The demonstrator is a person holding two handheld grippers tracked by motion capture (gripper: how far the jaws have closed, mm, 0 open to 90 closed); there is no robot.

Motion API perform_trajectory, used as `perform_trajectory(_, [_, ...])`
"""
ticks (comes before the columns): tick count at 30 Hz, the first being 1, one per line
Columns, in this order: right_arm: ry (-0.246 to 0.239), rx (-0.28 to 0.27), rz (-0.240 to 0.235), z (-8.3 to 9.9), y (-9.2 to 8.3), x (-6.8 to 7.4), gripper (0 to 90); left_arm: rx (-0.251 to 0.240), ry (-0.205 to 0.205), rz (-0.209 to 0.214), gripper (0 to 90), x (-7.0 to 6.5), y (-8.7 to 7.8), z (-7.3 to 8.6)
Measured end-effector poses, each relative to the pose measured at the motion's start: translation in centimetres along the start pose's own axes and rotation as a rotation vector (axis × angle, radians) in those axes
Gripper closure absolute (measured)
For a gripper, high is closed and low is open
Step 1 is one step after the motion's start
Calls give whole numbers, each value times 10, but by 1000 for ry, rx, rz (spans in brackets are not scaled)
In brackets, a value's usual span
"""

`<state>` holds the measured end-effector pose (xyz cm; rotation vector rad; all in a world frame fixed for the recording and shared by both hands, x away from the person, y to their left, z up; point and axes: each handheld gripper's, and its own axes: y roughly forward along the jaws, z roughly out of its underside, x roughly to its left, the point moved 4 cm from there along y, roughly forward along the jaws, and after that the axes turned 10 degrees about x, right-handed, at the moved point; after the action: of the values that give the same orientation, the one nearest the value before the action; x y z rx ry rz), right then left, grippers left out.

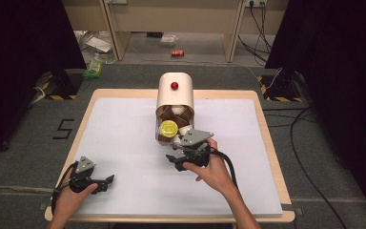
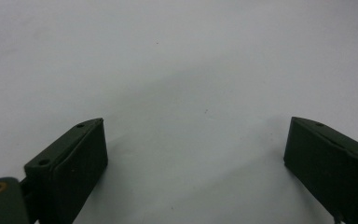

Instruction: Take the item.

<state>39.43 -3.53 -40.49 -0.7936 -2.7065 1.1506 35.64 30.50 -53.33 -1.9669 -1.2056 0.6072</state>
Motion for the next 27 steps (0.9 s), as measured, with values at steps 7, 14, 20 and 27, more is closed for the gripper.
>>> perform_trajectory(7, [30, -64, 38, -7, -5, -3, 237, 1, -1, 1, 53, 0, 0, 0])
perform_trajectory(14, [50, -70, 59, -12, -2, -8, 207, 1, 0, 1, 53, 0, 0, 0])
perform_trajectory(20, [60, -65, 71, -16, 0, -11, 164, 1, -1, 1, 53, 0, 0, 0])
perform_trajectory(27, [84, -76, 79, -25, 1, -18, 253, 1, -1, 2, 52, 0, 0, 0])
